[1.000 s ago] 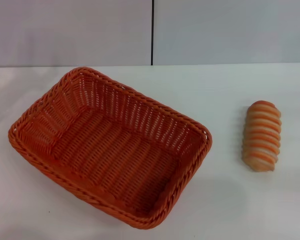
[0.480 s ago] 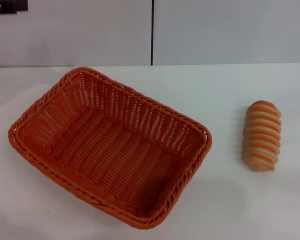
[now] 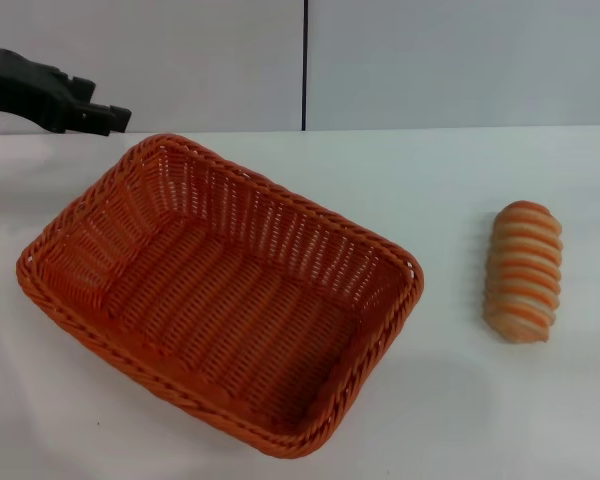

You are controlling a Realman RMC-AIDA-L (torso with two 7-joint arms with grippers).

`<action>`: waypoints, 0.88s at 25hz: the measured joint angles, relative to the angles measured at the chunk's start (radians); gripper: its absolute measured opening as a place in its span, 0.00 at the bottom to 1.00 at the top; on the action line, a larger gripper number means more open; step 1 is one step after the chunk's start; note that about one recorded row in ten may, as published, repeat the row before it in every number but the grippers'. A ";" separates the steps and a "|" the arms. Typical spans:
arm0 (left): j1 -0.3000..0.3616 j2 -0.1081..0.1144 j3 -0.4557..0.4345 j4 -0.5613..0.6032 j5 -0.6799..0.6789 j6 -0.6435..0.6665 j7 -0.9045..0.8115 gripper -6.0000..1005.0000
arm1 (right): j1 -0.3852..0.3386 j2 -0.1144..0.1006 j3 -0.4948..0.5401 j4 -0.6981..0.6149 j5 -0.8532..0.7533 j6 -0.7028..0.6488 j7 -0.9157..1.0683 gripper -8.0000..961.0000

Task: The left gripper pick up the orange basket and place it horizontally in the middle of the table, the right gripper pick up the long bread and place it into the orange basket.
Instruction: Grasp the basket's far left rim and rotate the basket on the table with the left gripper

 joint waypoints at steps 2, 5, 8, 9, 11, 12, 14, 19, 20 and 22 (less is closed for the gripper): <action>-0.019 -0.027 0.009 -0.003 0.066 -0.011 0.002 0.62 | 0.001 0.001 0.000 0.000 0.000 0.004 0.000 0.66; -0.030 -0.049 0.021 -0.016 0.130 -0.033 -0.003 0.62 | 0.000 0.002 -0.001 0.000 0.000 0.005 0.000 0.66; -0.034 -0.074 0.023 -0.021 0.189 -0.059 -0.004 0.62 | -0.004 0.003 -0.002 0.000 0.000 0.005 0.000 0.66; -0.036 -0.078 0.023 -0.026 0.197 -0.063 -0.003 0.62 | -0.005 0.003 -0.002 0.001 -0.001 0.005 0.000 0.66; -0.042 -0.082 0.023 -0.048 0.211 -0.069 -0.001 0.62 | -0.005 0.004 -0.003 0.004 -0.002 0.008 0.000 0.66; -0.044 -0.083 0.023 -0.055 0.213 -0.071 0.000 0.62 | -0.005 0.004 -0.003 0.007 -0.002 0.008 0.000 0.66; -0.051 -0.083 0.023 -0.081 0.218 -0.080 0.000 0.62 | -0.001 0.003 -0.003 0.012 -0.002 0.013 0.000 0.66; -0.056 -0.082 0.031 -0.120 0.231 -0.108 0.001 0.62 | 0.004 0.003 -0.004 0.013 -0.003 0.021 -0.002 0.66; -0.056 -0.083 0.042 -0.141 0.233 -0.123 0.001 0.62 | 0.006 0.003 -0.006 0.013 -0.003 0.025 -0.003 0.66; -0.056 -0.083 0.042 -0.141 0.233 -0.123 0.001 0.62 | 0.008 0.003 -0.010 0.013 -0.003 0.035 -0.004 0.66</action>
